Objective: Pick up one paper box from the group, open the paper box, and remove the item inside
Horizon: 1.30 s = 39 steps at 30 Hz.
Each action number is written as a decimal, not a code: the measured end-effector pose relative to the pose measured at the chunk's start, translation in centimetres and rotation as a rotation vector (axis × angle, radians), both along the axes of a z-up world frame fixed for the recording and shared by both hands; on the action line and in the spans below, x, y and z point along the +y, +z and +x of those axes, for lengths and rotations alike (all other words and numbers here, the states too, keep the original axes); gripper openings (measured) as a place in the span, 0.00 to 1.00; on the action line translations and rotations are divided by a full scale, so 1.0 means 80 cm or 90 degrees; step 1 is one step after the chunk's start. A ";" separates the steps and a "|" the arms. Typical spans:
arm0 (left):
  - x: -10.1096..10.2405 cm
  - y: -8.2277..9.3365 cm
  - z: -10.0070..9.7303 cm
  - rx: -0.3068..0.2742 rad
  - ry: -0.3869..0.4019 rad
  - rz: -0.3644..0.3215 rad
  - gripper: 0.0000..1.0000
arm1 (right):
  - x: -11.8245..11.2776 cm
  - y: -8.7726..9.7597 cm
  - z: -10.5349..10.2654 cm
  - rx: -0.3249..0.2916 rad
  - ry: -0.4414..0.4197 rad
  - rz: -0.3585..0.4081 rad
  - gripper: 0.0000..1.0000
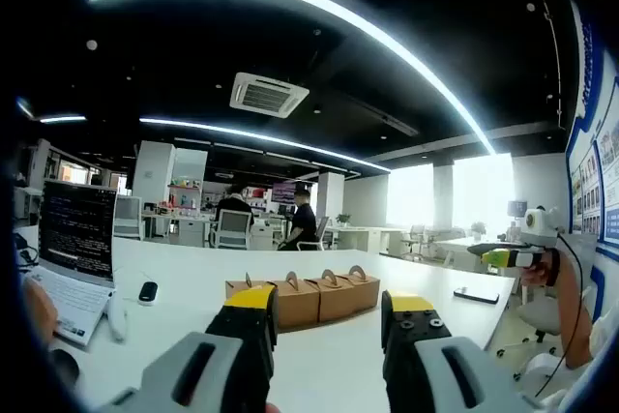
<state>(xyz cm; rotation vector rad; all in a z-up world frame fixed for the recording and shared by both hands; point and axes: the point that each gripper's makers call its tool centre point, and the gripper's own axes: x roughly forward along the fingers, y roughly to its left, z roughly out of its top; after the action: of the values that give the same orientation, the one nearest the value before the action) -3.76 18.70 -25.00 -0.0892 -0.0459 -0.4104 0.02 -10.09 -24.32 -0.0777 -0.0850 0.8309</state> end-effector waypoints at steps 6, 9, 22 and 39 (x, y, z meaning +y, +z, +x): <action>0.004 0.002 0.000 -0.003 0.005 -0.003 0.44 | 0.001 -0.002 0.001 0.002 0.002 -0.002 0.43; 0.004 0.001 0.001 -0.001 0.004 -0.002 0.44 | 0.001 -0.001 0.000 0.000 0.002 -0.001 0.43; 0.010 0.004 0.000 -0.005 0.008 -0.007 0.44 | 0.004 -0.001 -0.003 0.003 0.011 0.001 0.43; 0.000 -0.003 -0.002 0.004 -0.011 0.015 0.47 | 0.001 -0.003 -0.001 0.007 0.005 0.001 0.43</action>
<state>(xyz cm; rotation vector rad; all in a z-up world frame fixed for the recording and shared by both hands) -3.90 18.69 -25.25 -0.0670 -0.0336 -0.4278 -0.05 -10.05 -24.57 -0.0716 -0.0761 0.8392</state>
